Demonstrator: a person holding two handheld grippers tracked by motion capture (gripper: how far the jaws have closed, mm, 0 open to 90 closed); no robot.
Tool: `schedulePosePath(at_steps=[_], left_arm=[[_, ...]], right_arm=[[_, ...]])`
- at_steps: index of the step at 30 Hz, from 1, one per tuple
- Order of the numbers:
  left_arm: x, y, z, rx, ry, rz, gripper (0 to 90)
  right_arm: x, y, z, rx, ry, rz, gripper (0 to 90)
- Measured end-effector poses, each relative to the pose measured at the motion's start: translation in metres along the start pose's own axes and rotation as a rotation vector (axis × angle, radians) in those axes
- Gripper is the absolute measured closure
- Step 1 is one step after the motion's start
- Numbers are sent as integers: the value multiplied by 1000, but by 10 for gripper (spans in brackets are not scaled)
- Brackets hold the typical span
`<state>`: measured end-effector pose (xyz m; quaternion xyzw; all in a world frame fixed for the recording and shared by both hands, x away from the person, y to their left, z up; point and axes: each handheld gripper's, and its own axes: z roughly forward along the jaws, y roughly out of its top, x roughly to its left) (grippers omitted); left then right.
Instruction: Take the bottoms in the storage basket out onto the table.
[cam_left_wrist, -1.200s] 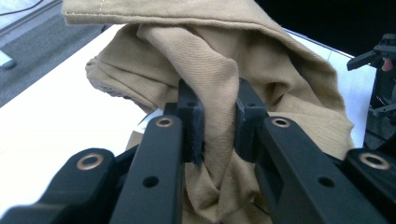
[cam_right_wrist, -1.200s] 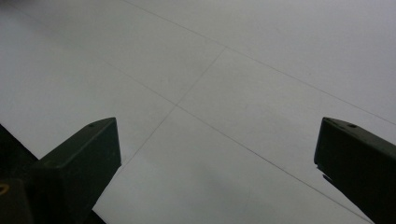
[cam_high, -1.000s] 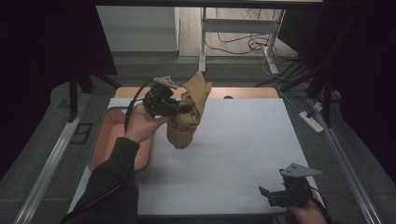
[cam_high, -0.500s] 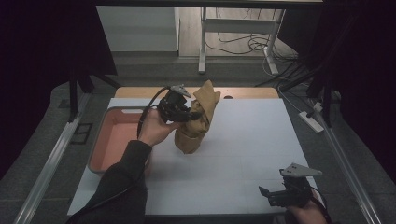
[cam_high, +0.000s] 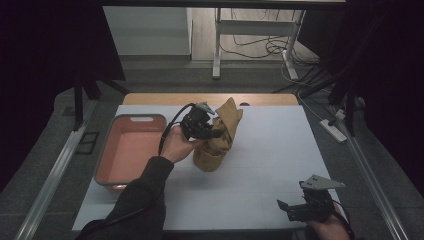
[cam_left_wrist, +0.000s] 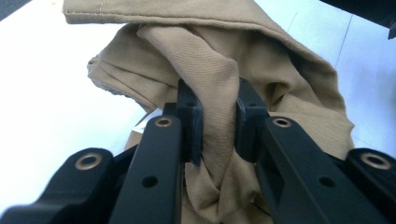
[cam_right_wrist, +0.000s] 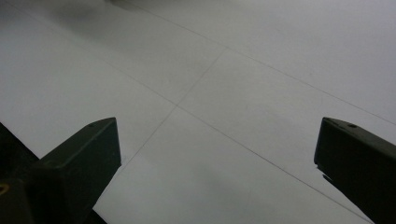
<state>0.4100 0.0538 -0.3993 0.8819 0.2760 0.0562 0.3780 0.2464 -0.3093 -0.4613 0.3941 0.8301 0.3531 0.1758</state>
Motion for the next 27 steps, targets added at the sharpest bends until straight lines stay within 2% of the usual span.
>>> schedulePosePath(at_steps=[10, 19, 27], left_arm=[[-5, -6, 27, 41, -1, 5, 752], [-8, -16, 49, 73, 18, 21, 746], [-13, -24, 67, 111, 47, 61, 735]], right_arm=[[0, 0, 0, 1, 0, -2, 8], [0, 0, 0, 1, 2, -5, 8], [0, 0, 0, 3, 2, -7, 8]])
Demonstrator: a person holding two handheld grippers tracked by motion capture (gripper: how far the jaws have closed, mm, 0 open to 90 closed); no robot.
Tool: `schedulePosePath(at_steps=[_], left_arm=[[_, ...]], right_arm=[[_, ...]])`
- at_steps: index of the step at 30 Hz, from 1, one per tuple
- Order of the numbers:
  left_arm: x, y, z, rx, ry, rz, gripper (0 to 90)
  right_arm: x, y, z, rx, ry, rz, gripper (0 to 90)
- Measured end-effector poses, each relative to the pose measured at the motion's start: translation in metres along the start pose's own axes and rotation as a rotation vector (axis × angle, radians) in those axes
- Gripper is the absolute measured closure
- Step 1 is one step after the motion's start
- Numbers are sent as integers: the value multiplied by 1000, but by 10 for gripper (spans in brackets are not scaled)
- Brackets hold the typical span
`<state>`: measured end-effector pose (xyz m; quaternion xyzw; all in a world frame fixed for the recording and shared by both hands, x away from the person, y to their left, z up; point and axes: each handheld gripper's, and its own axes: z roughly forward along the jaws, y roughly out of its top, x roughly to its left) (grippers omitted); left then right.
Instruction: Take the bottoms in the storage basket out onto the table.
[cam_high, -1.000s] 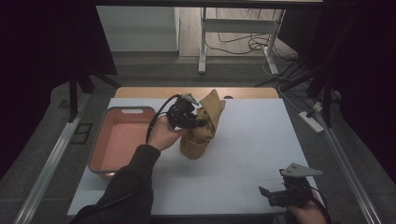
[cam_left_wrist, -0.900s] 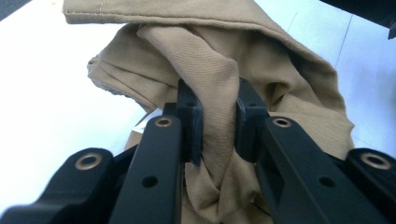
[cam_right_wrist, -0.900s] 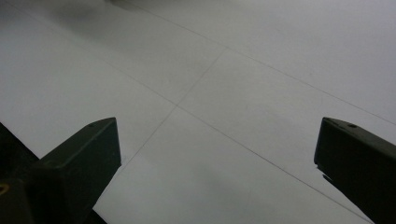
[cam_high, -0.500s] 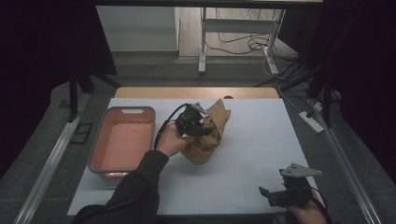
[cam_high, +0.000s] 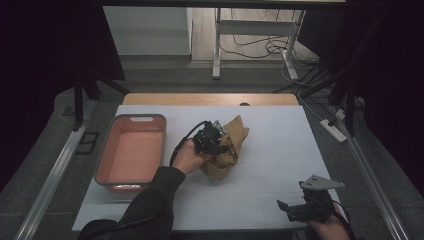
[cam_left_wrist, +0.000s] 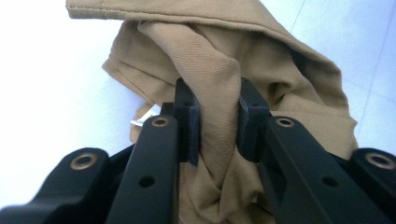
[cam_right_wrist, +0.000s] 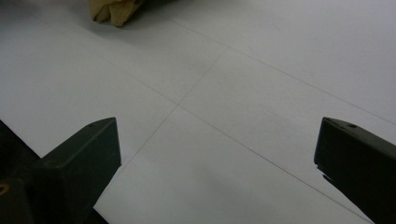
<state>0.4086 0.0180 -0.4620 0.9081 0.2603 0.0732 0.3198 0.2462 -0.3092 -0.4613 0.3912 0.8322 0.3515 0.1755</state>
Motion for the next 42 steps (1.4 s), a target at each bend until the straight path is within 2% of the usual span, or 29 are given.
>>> schedulePosePath(at_steps=[3, 9, 13, 19, 23, 24, 30, 36, 42], left_arm=[[-3, -3, 8, 16, 20, 27, 724], [-6, -11, 27, 45, -3, 57, 707], [-11, -16, 37, 57, 14, 85, 695], [-9, -19, 41, 32, -2, 52, 664], [-9, -19, 41, 21, 8, 57, 608], [-9, -20, 42, 11, 12, 53, 562], [-9, -19, 42, -9, 16, 41, 463], [-9, -18, 38, -49, 17, 41, 347], [-10, -14, 36, -78, -3, 2, 199]], right_arm=[[0, 0, 0, 1, 0, -1, 8], [0, 0, 0, 2, 0, -3, 8], [1, 0, 0, 2, 1, -3, 8], [1, 0, 1, 6, 5, -5, 8], [1, 0, 1, 9, 6, -7, 8], [1, 0, 1, 13, 4, -10, 8], [2, 0, 2, 17, 7, -15, 8], [2, 0, 2, 18, 7, -17, 8], [2, 0, 2, 19, 8, -20, 8]])
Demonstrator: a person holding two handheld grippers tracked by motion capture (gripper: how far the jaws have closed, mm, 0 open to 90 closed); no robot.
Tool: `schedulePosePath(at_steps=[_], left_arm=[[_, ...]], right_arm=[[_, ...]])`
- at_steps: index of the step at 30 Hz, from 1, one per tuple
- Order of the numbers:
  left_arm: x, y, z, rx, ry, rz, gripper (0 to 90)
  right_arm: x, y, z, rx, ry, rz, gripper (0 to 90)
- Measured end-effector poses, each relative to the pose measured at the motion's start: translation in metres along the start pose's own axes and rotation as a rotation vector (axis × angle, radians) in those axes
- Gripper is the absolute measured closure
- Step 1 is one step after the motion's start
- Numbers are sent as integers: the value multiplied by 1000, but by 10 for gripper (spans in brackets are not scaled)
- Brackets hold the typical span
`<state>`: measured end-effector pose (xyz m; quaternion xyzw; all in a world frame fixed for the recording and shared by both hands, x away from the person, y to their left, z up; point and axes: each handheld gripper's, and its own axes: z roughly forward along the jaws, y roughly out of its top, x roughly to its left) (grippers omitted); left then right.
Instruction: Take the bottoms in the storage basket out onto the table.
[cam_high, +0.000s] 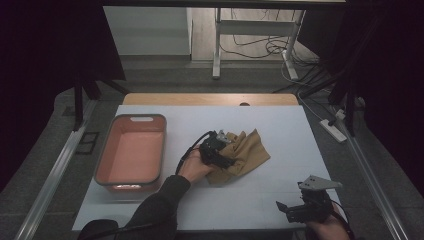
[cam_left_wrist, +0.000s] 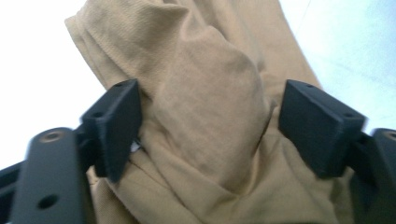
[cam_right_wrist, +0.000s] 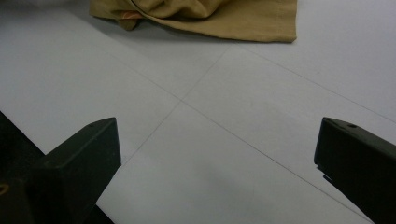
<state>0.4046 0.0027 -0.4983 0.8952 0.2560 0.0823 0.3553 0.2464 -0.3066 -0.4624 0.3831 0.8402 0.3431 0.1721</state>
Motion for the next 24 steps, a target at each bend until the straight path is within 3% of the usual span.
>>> schedulePosePath(at_steps=[4, 8, 13, 24], left_arm=[[1, 1, -2, -19, -38, -39, 134], [1, 3, -3, -17, -67, -44, 73], [-3, 7, -6, -16, -88, -17, 0], [-2, 7, -15, -49, -102, 10, 0]], right_arm=[[0, 0, 0, 1, 2, -2, 8], [0, 0, 0, 3, 2, -4, 8], [0, 0, 0, 7, 3, -7, 8], [1, 0, 1, 8, 5, -10, 8]])
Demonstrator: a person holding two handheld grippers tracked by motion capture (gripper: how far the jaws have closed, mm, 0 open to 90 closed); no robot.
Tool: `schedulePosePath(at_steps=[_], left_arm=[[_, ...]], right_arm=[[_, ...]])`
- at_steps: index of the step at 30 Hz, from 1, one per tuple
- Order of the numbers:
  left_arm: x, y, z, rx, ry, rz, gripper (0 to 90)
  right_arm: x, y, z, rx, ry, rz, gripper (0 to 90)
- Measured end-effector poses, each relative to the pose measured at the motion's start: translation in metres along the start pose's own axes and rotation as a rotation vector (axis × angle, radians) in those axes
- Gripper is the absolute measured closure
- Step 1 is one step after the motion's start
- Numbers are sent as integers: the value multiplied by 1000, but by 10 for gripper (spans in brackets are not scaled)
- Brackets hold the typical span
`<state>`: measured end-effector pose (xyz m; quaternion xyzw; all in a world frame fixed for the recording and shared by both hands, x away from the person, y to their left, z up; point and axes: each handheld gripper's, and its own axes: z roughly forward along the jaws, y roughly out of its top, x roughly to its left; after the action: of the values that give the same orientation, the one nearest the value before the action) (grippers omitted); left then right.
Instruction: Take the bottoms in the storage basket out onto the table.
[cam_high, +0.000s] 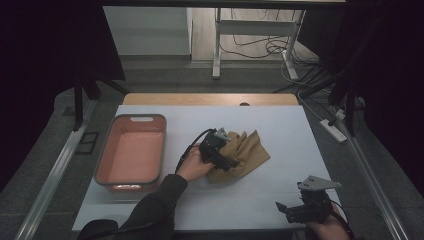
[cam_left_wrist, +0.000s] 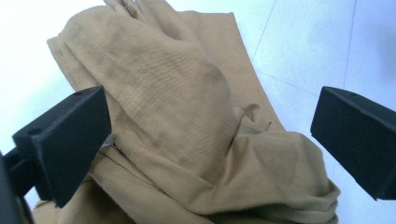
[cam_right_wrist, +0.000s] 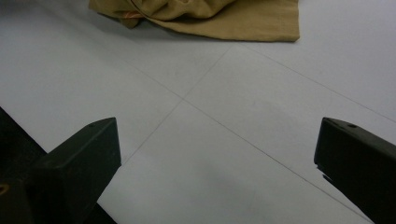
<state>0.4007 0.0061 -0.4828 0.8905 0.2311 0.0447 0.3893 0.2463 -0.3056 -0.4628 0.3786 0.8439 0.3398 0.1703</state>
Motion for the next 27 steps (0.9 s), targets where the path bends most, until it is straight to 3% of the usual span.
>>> schedulePosePath(at_steps=[11, 20, 27], left_arm=[[2, 2, -8, -12, -38, 18, 0], [0, 4, -12, 0, -43, 33, 3], [-2, 5, -18, -10, -68, 16, 2]], right_arm=[[0, 0, 0, -1, -3, 3, 8], [0, 0, 0, -1, -5, 2, 8], [0, 0, 0, -1, -5, 2, 8]])
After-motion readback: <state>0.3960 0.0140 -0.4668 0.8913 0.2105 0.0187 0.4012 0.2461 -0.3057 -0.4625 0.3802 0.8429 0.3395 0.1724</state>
